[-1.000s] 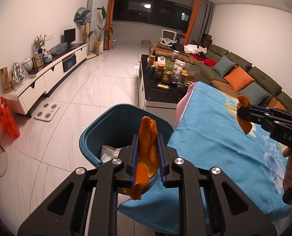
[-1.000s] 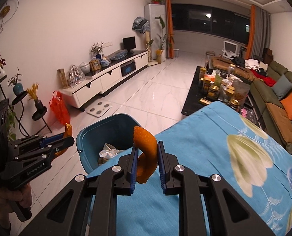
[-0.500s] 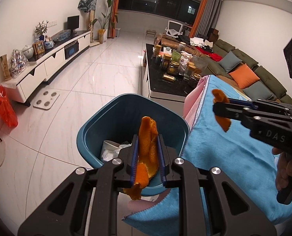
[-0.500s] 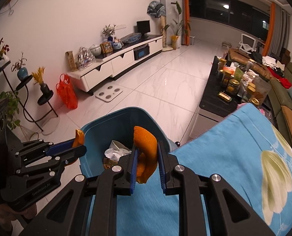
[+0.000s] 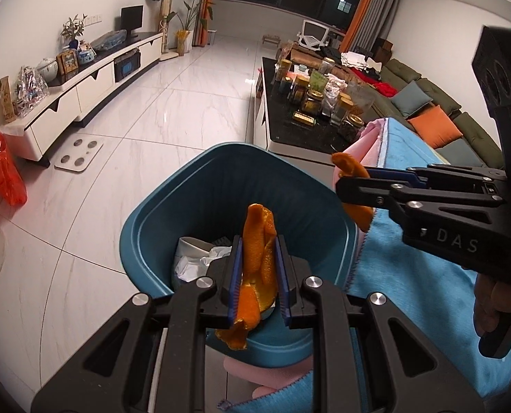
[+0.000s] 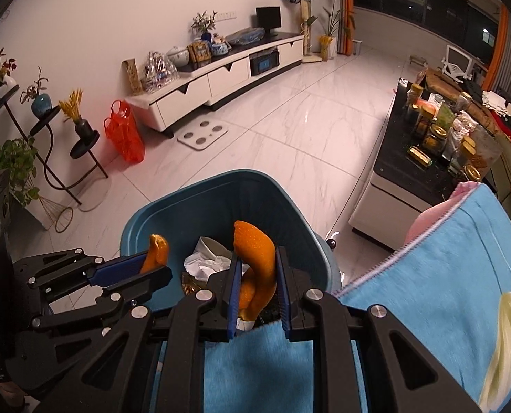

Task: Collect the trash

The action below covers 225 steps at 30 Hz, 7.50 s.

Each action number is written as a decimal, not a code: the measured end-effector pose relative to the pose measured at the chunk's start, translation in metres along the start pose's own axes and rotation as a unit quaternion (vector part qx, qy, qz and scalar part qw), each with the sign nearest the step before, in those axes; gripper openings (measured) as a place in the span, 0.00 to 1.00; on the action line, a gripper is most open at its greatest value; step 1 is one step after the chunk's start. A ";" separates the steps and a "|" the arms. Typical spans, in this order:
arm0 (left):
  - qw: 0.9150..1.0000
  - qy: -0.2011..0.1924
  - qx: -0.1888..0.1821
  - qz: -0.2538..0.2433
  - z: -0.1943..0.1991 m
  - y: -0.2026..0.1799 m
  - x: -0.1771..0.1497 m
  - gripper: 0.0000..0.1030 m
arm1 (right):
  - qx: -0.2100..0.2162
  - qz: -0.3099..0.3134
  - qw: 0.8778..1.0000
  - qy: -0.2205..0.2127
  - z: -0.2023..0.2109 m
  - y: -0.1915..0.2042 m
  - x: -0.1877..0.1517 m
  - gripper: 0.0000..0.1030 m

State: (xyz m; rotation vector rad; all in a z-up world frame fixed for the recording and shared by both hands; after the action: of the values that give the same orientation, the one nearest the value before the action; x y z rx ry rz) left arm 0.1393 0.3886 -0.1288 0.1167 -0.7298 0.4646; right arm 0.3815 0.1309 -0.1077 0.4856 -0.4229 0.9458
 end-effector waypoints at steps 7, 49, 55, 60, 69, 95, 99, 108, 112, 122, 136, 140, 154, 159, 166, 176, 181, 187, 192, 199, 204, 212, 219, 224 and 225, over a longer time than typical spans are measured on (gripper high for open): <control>1.000 0.016 -0.006 0.001 -0.028 0.005 0.000 0.18 | 0.000 0.001 1.000 0.029 -0.020 0.001 0.003 0.17; 0.998 0.064 -0.015 -0.010 -0.108 0.003 0.004 0.37 | -0.027 0.000 0.992 0.120 -0.081 -0.010 0.012 0.32; 0.999 0.049 -0.013 -0.008 -0.089 0.009 0.005 0.38 | -0.023 -0.007 0.995 0.101 -0.065 -0.011 0.015 0.32; 0.999 0.030 -0.006 -0.013 -0.069 0.005 0.012 0.43 | -0.020 -0.014 0.997 0.079 -0.046 -0.015 0.019 0.35; 1.000 0.001 -0.001 -0.019 -0.033 -0.005 0.023 0.60 | -0.010 -0.029 0.999 0.038 -0.010 -0.024 0.026 0.48; 0.995 -0.085 0.015 -0.052 0.089 -0.066 0.030 0.94 | -0.004 -0.074 0.991 -0.110 0.123 -0.071 -0.008 0.93; 0.991 -0.113 0.010 -0.067 0.116 -0.090 0.030 0.94 | -0.013 -0.081 0.988 -0.134 0.146 -0.079 -0.021 0.93; 0.984 -0.145 -0.013 -0.103 0.152 -0.148 0.025 0.95 | -0.049 -0.121 0.972 -0.194 0.203 -0.118 -0.059 0.93; 0.980 -0.155 -0.028 -0.123 0.163 -0.177 0.022 0.95 | -0.080 -0.135 0.963 -0.218 0.228 -0.139 -0.085 0.93; 0.961 -0.191 -0.072 -0.185 0.185 -0.259 0.005 0.95 | -0.151 -0.176 0.936 -0.265 0.277 -0.172 -0.153 0.93; 0.937 -0.241 -0.120 -0.224 0.211 -0.328 -0.037 0.95 | -0.258 -0.246 0.875 -0.328 0.325 -0.194 -0.265 0.93; 0.931 -0.252 -0.122 -0.236 0.218 -0.338 -0.054 0.95 | -0.280 -0.261 0.858 -0.343 0.335 -0.196 -0.292 0.93; 0.922 -0.290 -0.115 -0.231 0.242 -0.333 -0.080 0.95 | -0.322 -0.277 0.812 -0.401 0.358 -0.169 -0.344 0.93; 0.924 -0.284 -0.119 -0.227 0.242 -0.327 -0.091 0.95 | -0.329 -0.281 0.807 -0.402 0.356 -0.160 -0.356 0.93; 0.925 -0.287 -0.113 -0.221 0.246 -0.316 -0.100 0.95 | -0.339 -0.277 0.801 -0.408 0.356 -0.145 -0.366 0.93; 0.928 -0.292 -0.095 -0.209 0.254 -0.298 -0.111 0.95 | -0.345 -0.276 0.796 -0.415 0.356 -0.133 -0.374 0.93; 0.930 -0.290 -0.087 -0.206 0.254 -0.293 -0.114 0.95 | -0.347 -0.278 0.792 -0.419 0.355 -0.127 -0.380 0.93; 0.929 -0.294 -0.090 -0.208 0.256 -0.293 -0.116 0.95 | -0.349 -0.277 0.790 -0.420 0.355 -0.124 -0.383 0.93; 0.928 -0.293 -0.093 -0.210 0.256 -0.294 -0.120 0.95 | -0.353 -0.278 0.790 -0.418 0.354 -0.123 -0.385 0.93; 0.926 -0.293 -0.103 -0.217 0.258 -0.302 -0.125 0.95 | -0.357 -0.282 0.786 -0.420 0.357 -0.124 -0.388 0.93; 0.925 -0.293 -0.107 -0.219 0.260 -0.304 -0.128 0.95 | -0.358 -0.283 0.784 -0.422 0.357 -0.122 -0.390 0.93; 0.924 -0.288 -0.112 -0.226 0.259 -0.307 -0.135 0.95 | -0.357 -0.283 0.785 -0.420 0.357 -0.122 -0.390 0.93; 0.924 -0.286 -0.114 -0.226 0.257 -0.307 -0.137 0.95 | -0.355 -0.281 0.788 -0.416 0.356 -0.121 -0.389 0.93; 0.925 -0.285 -0.113 -0.226 0.256 -0.306 -0.137 0.95 | -0.355 -0.279 0.790 -0.415 0.354 -0.121 -0.388 0.93; 0.925 -0.285 -0.114 -0.226 0.256 -0.306 -0.137 0.95 | -0.356 -0.279 0.790 -0.414 0.354 -0.121 -0.388 0.93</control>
State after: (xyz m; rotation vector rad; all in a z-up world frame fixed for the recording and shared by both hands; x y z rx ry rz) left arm 0.0296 -0.0018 -0.0126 0.1986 -1.2859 -0.1138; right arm 0.2358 -0.3848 -0.0550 0.2667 -1.2957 -0.1022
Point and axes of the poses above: each gripper's, at about its wrist camera, not at the fingertips, and z roughly against the way its jaws point, y to its left, x to its top, the point moved 7 cm from there along -z, roughly the way its jaws point, and after that the axes turned 13 degrees about -z, right-handed, at the moved point
